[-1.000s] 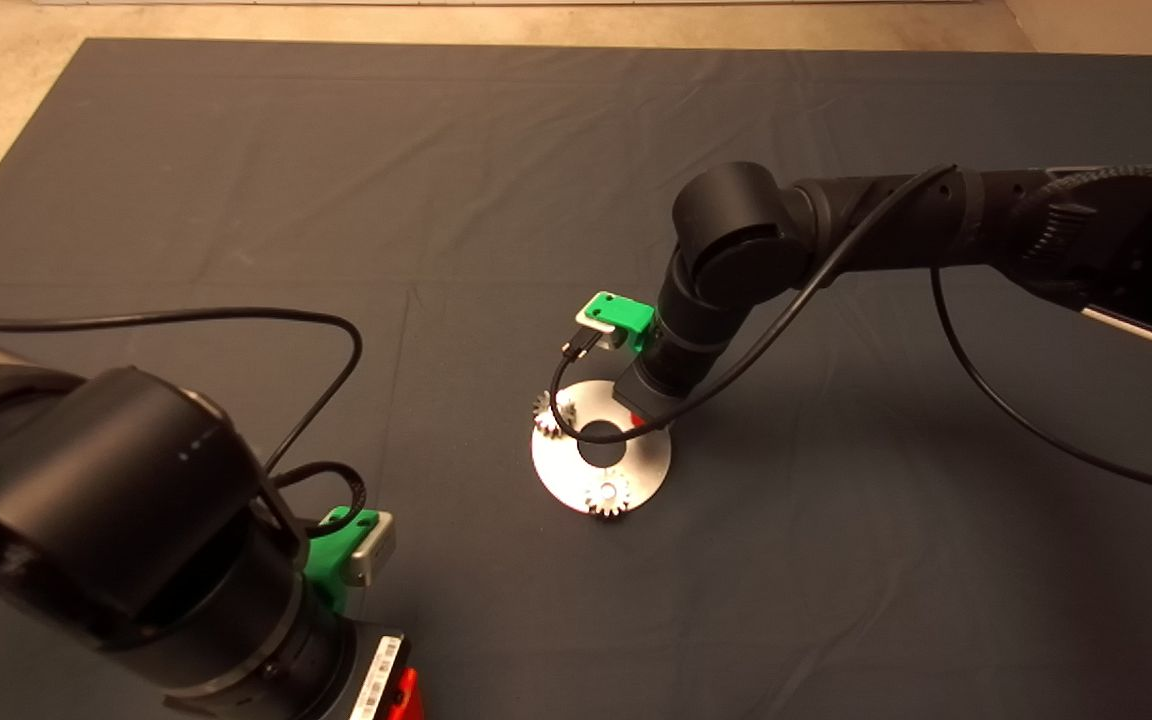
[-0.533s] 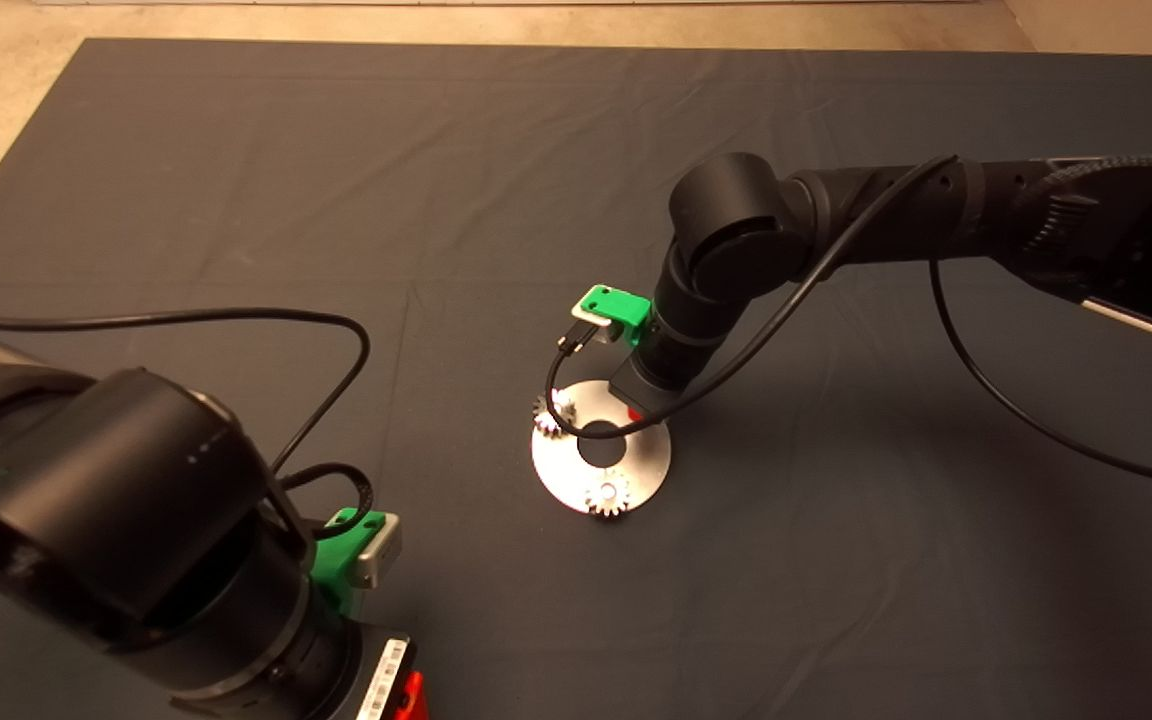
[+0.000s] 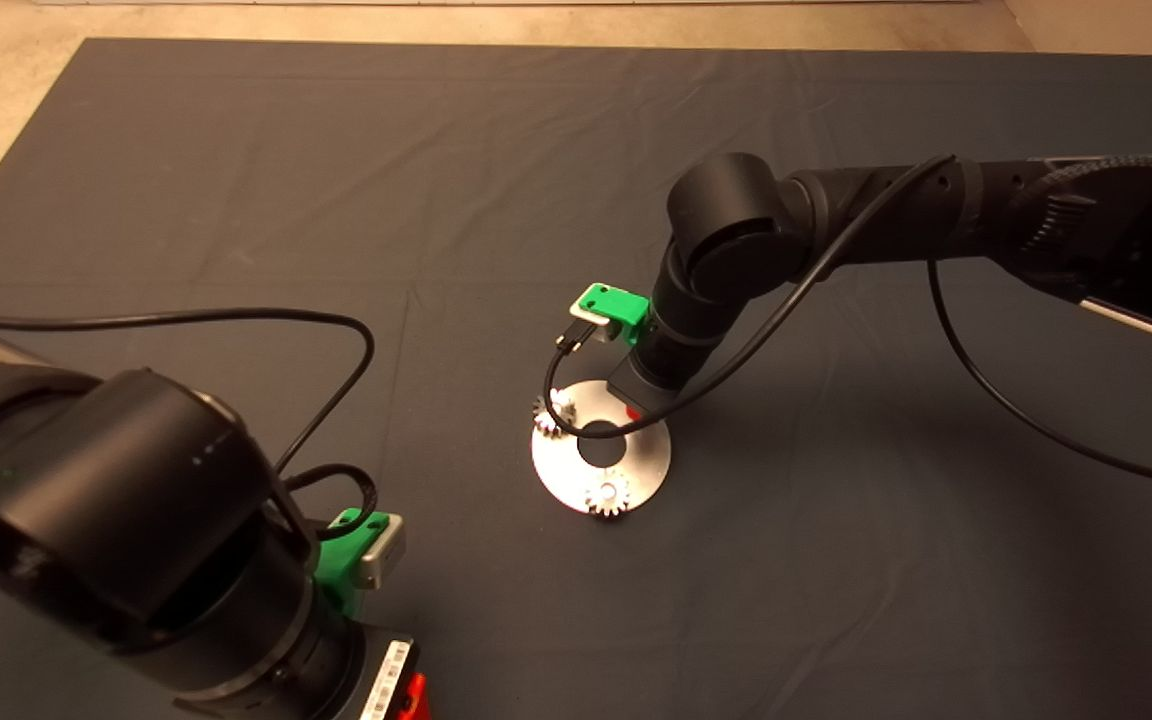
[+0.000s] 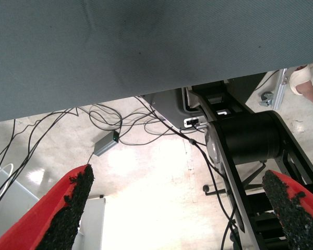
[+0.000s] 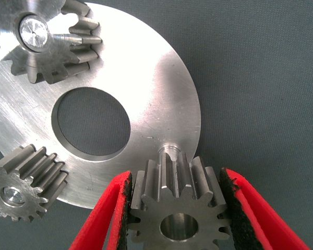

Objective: Install three planetary gears onto the carrier pins

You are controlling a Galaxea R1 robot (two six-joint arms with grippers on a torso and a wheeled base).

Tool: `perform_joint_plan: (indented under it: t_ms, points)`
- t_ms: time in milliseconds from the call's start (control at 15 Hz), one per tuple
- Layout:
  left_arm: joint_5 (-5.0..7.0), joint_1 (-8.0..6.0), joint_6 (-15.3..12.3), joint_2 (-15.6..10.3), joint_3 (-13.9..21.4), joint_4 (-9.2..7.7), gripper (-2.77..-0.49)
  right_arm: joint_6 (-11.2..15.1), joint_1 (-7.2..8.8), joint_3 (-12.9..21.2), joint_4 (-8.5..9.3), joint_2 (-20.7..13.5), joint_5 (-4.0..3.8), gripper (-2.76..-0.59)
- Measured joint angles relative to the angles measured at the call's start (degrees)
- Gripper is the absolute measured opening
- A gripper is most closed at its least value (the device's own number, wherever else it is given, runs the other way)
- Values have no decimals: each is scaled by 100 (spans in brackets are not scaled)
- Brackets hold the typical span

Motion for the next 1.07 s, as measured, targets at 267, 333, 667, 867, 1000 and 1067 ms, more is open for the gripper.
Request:
perform_joint_plan:
  t_ms: [267, 333, 667, 867, 1000, 1067]
  points:
    - [0, 1, 0, -2, 0, 0, -93, 0, 0, 2, -88, 0, -2, -229]
    - [0, 1, 0, -2, 0, 0, -93, -1, -2, 1, -107, 0, 0, -229]
    - [0, 1, 0, -2, 0, 0, -93, 0, -2, 2, -160, 2, 0, -229]
    - [0, 1, 0, -2, 1, 0, -93, 0, -2, 7, -167, 20, 0, -229]
    - [0, 1, 0, -2, 1, 0, -93, 0, -2, 7, -173, 39, 7, -229]
    - [0, 1, 0, -2, 1, 0, -93, 0, -5, 7, -173, 44, 2, -229]
